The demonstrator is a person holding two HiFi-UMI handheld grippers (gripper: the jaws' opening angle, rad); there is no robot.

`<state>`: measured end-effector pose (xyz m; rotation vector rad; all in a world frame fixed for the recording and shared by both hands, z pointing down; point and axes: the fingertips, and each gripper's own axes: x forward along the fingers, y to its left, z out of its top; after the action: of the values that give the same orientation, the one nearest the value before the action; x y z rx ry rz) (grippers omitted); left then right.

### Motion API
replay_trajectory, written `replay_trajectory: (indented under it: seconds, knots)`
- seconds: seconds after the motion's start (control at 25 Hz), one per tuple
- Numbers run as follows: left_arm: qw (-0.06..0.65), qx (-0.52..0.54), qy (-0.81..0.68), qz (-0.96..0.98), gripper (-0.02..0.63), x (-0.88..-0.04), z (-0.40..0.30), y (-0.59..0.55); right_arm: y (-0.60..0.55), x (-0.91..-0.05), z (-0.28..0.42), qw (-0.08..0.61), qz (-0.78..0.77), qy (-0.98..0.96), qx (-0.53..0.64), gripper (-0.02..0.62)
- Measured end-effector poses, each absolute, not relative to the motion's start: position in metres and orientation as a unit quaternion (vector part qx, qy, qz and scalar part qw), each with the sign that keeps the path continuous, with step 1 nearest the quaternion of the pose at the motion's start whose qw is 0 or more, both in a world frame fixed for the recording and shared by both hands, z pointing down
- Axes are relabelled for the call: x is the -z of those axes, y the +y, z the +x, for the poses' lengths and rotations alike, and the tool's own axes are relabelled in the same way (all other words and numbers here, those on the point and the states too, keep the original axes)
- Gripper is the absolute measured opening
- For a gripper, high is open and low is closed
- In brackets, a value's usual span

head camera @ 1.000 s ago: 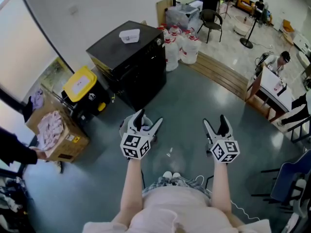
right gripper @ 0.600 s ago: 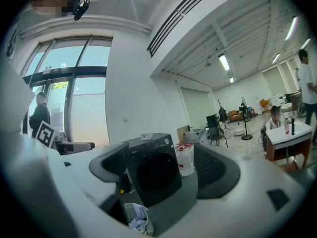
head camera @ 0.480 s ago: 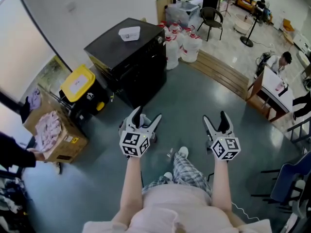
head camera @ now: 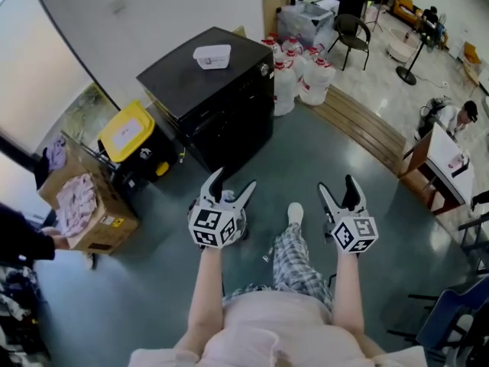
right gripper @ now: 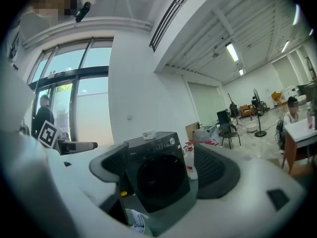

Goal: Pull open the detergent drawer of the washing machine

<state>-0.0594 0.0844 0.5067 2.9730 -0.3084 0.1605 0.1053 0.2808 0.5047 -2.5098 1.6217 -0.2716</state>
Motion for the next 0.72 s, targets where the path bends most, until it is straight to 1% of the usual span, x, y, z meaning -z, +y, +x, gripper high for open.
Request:
replay_trajectory:
  seconds: [0.2, 0.4, 0.56, 0.72]
  knots:
    - [0.065, -0.038, -0.177, 0.981, 0.356, -0.513, 0.0, 0.008, 0.188, -0.522, 0.191, 0.054, -0.801, 0.587, 0.105, 0.407]
    - [0.072, -0.04, -0.244, 0.966, 0.356, -0.517, 0.052, -0.059, 0.096, -0.522, 0.269, 0.046, -0.761, 0.636, 0.118, 0.407]
    - [0.078, -0.049, -0.293, 0.952, 0.356, -0.517, 0.076, -0.107, 0.018, -0.518, 0.306, 0.036, -0.722, 0.68, 0.125, 0.407]
    - [0.088, -0.046, -0.351, 0.931, 0.356, -0.52, 0.079, -0.147, -0.053, -0.519, 0.319, 0.02, -0.674, 0.727, 0.13, 0.407]
